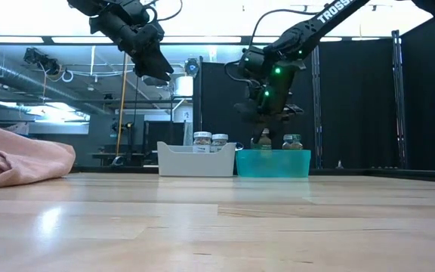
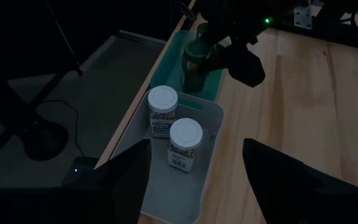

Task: Sort spices by type
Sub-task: Put the green spice bottle into the blue bin

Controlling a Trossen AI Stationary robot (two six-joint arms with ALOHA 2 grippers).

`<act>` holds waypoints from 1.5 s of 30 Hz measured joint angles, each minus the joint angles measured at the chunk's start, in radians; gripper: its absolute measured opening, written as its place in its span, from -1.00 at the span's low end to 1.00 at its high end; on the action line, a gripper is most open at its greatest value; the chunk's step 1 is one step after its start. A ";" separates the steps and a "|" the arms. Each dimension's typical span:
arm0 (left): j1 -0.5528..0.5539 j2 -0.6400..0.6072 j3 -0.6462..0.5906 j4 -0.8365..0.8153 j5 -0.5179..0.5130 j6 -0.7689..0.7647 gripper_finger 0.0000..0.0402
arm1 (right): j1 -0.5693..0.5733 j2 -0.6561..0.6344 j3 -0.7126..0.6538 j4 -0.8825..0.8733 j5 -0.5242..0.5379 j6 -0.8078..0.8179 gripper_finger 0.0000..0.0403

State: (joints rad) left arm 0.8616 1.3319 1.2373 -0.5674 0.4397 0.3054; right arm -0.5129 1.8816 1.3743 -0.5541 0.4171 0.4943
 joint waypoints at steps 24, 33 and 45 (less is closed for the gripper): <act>0.000 0.000 0.000 0.000 0.000 0.000 0.28 | 0.000 0.000 -0.004 0.008 -0.029 -0.023 0.10; 0.000 0.000 0.000 -0.001 0.000 0.000 0.28 | 0.003 -0.003 -0.059 0.047 -0.021 0.006 0.11; 0.000 0.000 0.000 -0.001 0.001 -0.001 0.28 | 0.011 -0.003 -0.053 0.067 -0.084 -0.063 0.14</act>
State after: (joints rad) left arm 0.8616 1.3319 1.2373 -0.5686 0.4404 0.3046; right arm -0.5016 1.8783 1.3217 -0.4867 0.3335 0.4316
